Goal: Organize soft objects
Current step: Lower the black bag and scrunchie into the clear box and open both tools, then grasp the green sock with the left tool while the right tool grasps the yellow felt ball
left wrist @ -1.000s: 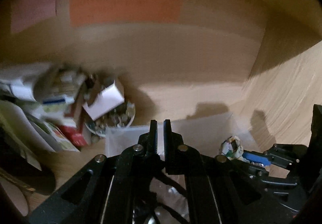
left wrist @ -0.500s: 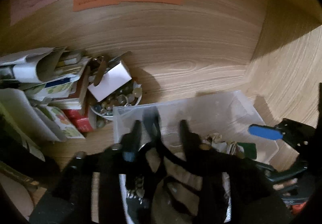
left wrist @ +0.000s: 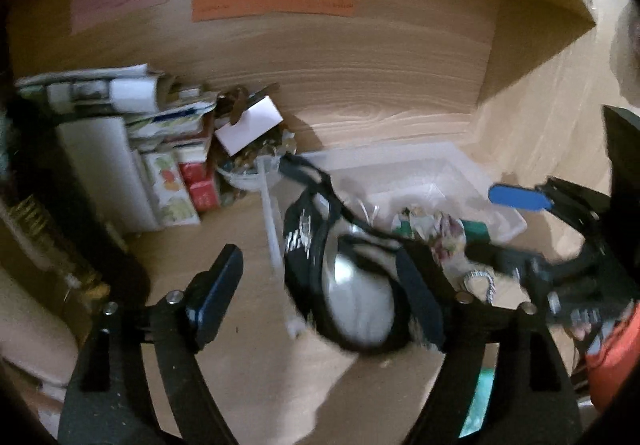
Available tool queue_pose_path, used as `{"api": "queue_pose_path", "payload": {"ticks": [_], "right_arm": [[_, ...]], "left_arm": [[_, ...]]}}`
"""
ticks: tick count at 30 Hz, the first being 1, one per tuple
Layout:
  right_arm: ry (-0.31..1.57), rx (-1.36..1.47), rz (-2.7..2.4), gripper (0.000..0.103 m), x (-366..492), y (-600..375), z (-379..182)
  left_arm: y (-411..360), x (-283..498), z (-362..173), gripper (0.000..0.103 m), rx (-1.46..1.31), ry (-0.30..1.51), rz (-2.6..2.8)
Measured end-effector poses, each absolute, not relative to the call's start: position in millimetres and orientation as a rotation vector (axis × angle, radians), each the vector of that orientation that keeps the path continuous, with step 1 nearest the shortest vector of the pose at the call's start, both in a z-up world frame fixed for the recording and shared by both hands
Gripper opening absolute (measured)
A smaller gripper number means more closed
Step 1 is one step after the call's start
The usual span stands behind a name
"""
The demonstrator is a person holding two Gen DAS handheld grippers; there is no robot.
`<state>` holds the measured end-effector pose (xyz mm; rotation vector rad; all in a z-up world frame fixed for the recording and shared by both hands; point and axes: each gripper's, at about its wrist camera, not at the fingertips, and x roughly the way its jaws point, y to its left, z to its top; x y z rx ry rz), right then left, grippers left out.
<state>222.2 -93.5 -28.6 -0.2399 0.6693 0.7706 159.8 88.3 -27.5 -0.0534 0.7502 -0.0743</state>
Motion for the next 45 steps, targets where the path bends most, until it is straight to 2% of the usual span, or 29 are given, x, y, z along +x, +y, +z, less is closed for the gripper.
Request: {"api": "queue_pose_path", "payload": {"ticks": [5,9,10,13,16,19,28,31,36,41,45], "right_arm": [[0.683,-0.193,0.737,0.071,223.4,-112.2,-31.7],[0.695,-0.161,0.705,0.071,220.7,-132.3,-35.5],[0.696,-0.161,0.698,0.071,219.5,-135.4,-36.0],[0.701,-0.15,0.676,0.071,211.8,-150.6,-38.3],[0.7,-0.143,0.657,0.071,203.0,-163.0,-40.4],[0.685,-0.158,0.641,0.071,191.5,-172.6,-40.5],[0.681,-0.14,0.653,0.071,168.4,-180.0,-43.3],[0.688,-0.134,0.656,0.071,160.4,-181.0,-46.5],[0.685,-0.117,0.67,0.071,148.4,-182.5,-47.7],[0.682,-0.106,0.666,0.071,133.1,-182.6,-55.2],[0.694,-0.072,0.656,0.071,123.8,-185.1,-65.0]], "left_arm": [[81.0,130.6,-38.4,0.09,-0.03,0.761,-0.086],[75.9,128.2,-59.2,0.089,-0.025,0.817,-0.07],[75.2,128.7,-63.0,0.086,-0.022,0.827,-0.063],[76.5,137.0,-68.4,0.052,-0.051,0.853,-0.074],[75.0,143.2,-63.0,0.036,-0.081,0.839,-0.096],[70.1,151.9,-53.9,0.032,-0.087,0.81,-0.112],[59.8,168.2,-53.1,0.033,-0.103,0.813,-0.092],[56.6,153.2,-48.8,0.056,-0.108,0.801,-0.099],[49.9,125.6,-45.8,0.063,-0.11,0.777,-0.093],[31.3,99.3,-53.9,0.076,-0.093,0.766,-0.112],[13.2,81.8,-68.7,0.079,-0.082,0.78,-0.154]]}}
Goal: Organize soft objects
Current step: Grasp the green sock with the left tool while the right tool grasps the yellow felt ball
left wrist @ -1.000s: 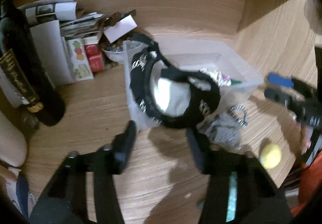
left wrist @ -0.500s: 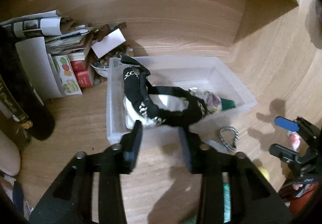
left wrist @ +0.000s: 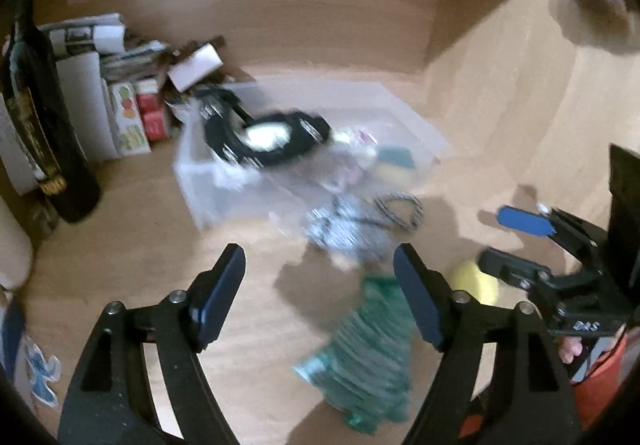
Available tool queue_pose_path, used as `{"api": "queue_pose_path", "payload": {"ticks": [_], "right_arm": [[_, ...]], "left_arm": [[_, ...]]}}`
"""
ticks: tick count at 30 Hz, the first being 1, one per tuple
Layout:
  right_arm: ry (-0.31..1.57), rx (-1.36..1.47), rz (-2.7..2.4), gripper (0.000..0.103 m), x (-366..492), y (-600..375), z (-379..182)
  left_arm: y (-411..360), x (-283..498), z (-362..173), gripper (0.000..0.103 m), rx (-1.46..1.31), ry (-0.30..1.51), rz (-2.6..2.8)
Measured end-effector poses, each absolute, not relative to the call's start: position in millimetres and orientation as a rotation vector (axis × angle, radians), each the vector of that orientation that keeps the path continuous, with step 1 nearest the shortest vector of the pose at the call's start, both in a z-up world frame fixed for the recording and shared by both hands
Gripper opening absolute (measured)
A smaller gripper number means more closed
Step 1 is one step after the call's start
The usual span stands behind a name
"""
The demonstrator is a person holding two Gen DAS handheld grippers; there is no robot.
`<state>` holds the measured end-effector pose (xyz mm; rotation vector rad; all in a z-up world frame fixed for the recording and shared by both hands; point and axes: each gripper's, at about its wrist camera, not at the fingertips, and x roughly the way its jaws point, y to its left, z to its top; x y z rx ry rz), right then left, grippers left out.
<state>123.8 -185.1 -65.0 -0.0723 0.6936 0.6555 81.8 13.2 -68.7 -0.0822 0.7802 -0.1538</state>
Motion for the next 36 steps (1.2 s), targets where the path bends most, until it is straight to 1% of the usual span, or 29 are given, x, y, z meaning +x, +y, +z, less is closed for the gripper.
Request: {"api": "queue_pose_path", "payload": {"ticks": [6,12,14,15,16,17,18,19,20,21,22,26,36], "right_arm": [[0.73,-0.079,0.645,0.071,114.4,-185.1,-81.8],[0.76,-0.086,0.649,0.071,110.9,-175.3,-96.1],[0.772,-0.086,0.636,0.071,111.6,-175.9,-102.1],[0.776,-0.084,0.636,0.071,111.5,-176.3,-103.3],[0.779,-0.08,0.639,0.07,111.8,-177.0,-103.9],[0.778,-0.075,0.645,0.066,111.3,-178.2,-103.5],[0.773,-0.076,0.649,0.063,110.6,-178.5,-102.6],[0.771,-0.079,0.653,0.056,110.0,-178.2,-102.2],[0.774,-0.082,0.658,0.047,110.0,-177.7,-102.6],[0.778,-0.081,0.661,0.043,110.2,-177.2,-103.6],[0.782,-0.076,0.664,0.043,110.9,-177.0,-104.7],[0.779,-0.041,0.696,0.043,112.1,-176.2,-101.5],[0.658,-0.057,0.688,0.043,128.9,-169.5,-62.0]], "left_arm": [[-8.4,65.8,-93.9,0.085,-0.077,0.826,-0.217],[-8.1,63.4,-117.2,0.085,-0.141,0.879,-0.224],[-6.6,63.4,-119.8,0.076,-0.157,0.877,-0.231],[-6.6,63.2,-120.2,0.063,-0.16,0.876,-0.24],[-5.9,63.7,-120.4,0.053,-0.159,0.879,-0.245],[-6.0,64.4,-120.1,0.05,-0.156,0.88,-0.249],[-5.7,65.1,-119.3,0.043,-0.156,0.877,-0.25],[-5.5,65.5,-118.5,0.035,-0.154,0.875,-0.254],[-5.5,67.0,-117.6,0.032,-0.151,0.873,-0.254],[-5.6,67.3,-116.5,0.029,-0.145,0.868,-0.249],[-5.9,68.2,-115.4,0.026,-0.142,0.864,-0.245],[0.2,70.7,-102.7,0.024,-0.143,0.824,-0.226],[54.8,98.5,-42.4,0.024,-0.171,0.677,-0.059]]}}
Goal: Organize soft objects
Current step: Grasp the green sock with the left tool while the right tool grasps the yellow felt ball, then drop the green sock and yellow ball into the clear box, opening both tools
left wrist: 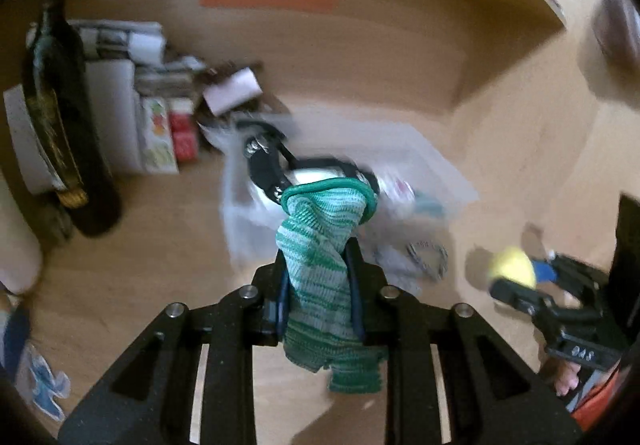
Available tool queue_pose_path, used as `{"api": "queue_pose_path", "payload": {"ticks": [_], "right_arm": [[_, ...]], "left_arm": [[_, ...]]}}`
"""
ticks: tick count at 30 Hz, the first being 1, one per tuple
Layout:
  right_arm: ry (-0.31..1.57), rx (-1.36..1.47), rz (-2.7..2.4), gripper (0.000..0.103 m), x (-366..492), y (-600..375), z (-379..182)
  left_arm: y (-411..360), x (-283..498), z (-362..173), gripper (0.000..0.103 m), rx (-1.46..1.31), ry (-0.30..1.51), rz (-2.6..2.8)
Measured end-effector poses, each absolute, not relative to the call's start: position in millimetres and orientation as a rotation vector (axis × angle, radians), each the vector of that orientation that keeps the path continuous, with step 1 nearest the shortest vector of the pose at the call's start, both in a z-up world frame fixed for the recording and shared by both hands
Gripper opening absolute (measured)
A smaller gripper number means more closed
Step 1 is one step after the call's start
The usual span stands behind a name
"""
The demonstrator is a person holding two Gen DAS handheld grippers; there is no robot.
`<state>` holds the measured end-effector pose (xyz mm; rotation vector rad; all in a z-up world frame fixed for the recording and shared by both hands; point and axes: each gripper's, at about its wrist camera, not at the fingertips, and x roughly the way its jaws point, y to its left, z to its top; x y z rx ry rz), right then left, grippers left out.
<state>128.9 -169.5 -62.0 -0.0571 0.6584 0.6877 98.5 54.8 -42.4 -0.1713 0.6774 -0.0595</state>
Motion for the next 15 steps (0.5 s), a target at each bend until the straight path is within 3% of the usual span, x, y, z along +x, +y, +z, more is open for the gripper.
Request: {"api": "queue_pose_path", "payload": {"ticks": [6,15], "right_arm": [[0.622,-0.057,0.67,0.043,142.9,-169.6,-49.9],[0.57,-0.084,0.627,0.043,172.8,-163.7,-26.3]], "left_arm": [[77.2,125.1,-16.2,0.024,-0.132,0.603,0.035],[67.1,183.1,-36.7,0.024,-0.076,0.683,0.017]]}}
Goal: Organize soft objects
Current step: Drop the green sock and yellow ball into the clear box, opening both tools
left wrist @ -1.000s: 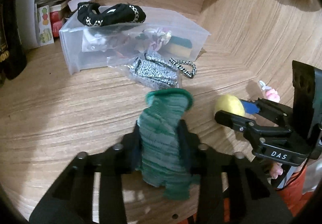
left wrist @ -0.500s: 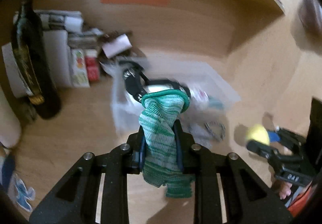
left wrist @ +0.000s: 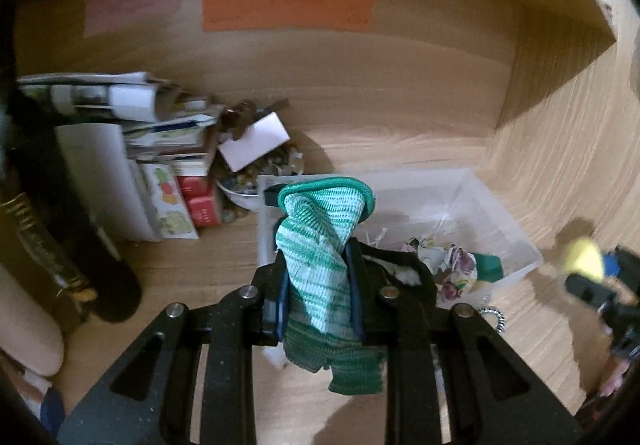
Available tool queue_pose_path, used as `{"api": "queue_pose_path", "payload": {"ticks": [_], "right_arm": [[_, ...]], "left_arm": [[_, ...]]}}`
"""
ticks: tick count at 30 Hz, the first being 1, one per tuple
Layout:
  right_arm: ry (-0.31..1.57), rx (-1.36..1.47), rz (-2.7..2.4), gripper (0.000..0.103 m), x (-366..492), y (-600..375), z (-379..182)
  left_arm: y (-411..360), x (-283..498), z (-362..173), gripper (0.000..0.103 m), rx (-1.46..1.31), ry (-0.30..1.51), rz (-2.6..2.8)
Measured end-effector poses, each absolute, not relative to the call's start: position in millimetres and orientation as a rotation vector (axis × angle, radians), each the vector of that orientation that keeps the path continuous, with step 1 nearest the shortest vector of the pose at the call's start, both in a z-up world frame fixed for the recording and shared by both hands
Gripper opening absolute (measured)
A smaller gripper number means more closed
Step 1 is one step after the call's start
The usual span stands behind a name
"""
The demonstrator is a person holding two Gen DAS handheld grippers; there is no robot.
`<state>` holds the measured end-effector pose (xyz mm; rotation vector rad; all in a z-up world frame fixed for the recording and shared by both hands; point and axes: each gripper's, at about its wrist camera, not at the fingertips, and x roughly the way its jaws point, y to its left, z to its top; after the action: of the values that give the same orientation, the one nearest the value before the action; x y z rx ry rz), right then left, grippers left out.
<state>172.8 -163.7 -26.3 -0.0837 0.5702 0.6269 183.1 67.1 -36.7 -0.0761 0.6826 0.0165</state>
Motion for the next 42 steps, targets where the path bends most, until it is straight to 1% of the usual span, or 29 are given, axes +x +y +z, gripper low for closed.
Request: {"api": "queue_pose_path", "payload": {"ticks": [5,11,16,26,31,33,35,36,38,40,42], "right_arm": [[0.538,-0.09,0.609,0.043,194.0,-157.3,-9.2],[0.561,-0.122,0.637,0.043,219.8,-130.3,-8.7],[0.604,-0.169,0.667,0.043,235.4,-103.9,-18.1],[0.732,-0.213,0.687,0.043,267.1,-80.0,-49.5],[0.756,-0.208,0.673,0.044,273.7,-80.3,-61.8],[0.76,-0.212,0.673,0.047,273.0,-79.8,-63.9],[0.751,-0.225,0.668,0.055,270.4,-79.6,-64.7],[0.744,-0.229,0.663,0.057,270.8,-78.2,-64.4],[0.722,-0.242,0.655,0.059,267.2,-78.9,-61.2],[0.706,-0.246,0.653,0.06,262.5,-80.3,-55.3],[0.693,-0.242,0.649,0.069,259.5,-82.1,-50.8]], "left_arm": [[61.2,206.7,-45.6,0.024,-0.082,0.713,-0.025],[52.0,228.6,-60.8,0.024,-0.074,0.772,-0.05],[50.0,239.7,-79.1,0.024,-0.073,0.828,-0.052],[54.1,232.2,-73.0,0.025,-0.086,0.818,-0.045],[56.7,230.0,-71.2,0.033,-0.095,0.827,-0.041],[57.7,227.0,-68.5,0.036,-0.109,0.828,-0.044],[59.9,220.9,-64.4,0.04,-0.119,0.819,-0.043],[60.3,219.2,-62.6,0.043,-0.122,0.814,-0.042],[60.5,215.4,-57.0,0.047,-0.126,0.799,-0.041],[60.9,209.2,-51.5,0.055,-0.127,0.783,-0.039],[61.7,202.2,-45.0,0.061,-0.143,0.765,-0.048]]}}
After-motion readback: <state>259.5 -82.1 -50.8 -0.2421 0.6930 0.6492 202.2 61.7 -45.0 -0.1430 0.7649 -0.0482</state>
